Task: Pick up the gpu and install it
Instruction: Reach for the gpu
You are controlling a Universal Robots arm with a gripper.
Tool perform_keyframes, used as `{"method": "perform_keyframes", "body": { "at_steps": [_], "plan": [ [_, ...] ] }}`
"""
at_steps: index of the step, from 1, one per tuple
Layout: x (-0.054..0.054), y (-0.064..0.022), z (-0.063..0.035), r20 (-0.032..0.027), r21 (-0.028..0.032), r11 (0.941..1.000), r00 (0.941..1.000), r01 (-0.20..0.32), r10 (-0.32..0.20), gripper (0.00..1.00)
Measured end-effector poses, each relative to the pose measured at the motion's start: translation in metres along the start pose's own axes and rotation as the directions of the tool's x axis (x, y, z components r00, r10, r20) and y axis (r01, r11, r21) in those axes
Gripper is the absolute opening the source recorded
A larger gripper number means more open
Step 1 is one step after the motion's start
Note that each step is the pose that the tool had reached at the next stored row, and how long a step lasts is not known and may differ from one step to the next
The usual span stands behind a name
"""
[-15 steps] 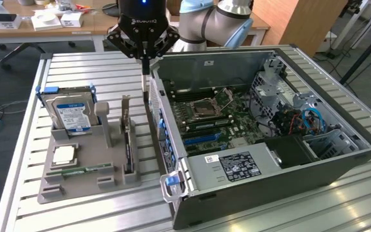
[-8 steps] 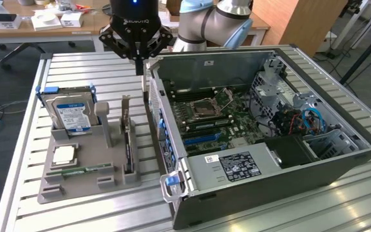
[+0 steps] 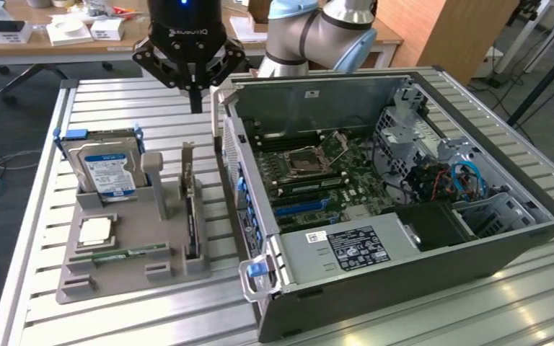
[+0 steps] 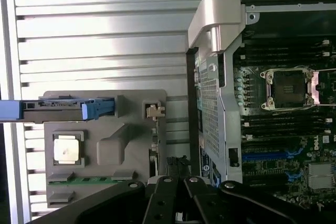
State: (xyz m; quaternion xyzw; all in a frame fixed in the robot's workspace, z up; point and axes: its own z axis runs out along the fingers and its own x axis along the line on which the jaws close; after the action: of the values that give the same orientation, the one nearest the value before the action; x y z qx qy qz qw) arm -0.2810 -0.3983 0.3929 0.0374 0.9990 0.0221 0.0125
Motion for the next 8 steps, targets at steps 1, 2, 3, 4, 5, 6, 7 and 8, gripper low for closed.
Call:
{"method": "perform_keyframes", "body": {
  "at_steps": [1, 2, 3, 4, 5, 6, 7, 8],
  "plan": [
    [0.0016, -0.0001, 0.0000, 0.0000, 0.0000, 1.0000, 1.0000, 0.000, 0.000, 0.10],
    [0.0028, -0.0002, -0.0001, 0.0000, 0.0000, 1.0000, 1.0000, 0.000, 0.000, 0.10],
    [0.0037, -0.0003, 0.0000, 0.0001, 0.0000, 1.0000, 1.0000, 0.000, 0.000, 0.10],
    [0.0043, -0.0003, 0.0000, 0.0001, -0.0001, 1.0000, 1.0000, 0.000, 0.000, 0.10],
    [0.0043, -0.0003, 0.0000, 0.0001, -0.0001, 1.0000, 1.0000, 0.000, 0.000, 0.10],
    [0.0043, -0.0003, -0.0001, 0.0000, -0.0001, 1.0000, 1.0000, 0.000, 0.000, 0.10],
    [0.0044, -0.0003, -0.0001, 0.0000, -0.0001, 1.0000, 1.0000, 0.000, 0.000, 0.10],
    [0.0045, -0.0003, -0.0002, -0.0001, 0.0001, 1.0000, 1.0000, 0.000, 0.000, 0.10]
  ]
}}
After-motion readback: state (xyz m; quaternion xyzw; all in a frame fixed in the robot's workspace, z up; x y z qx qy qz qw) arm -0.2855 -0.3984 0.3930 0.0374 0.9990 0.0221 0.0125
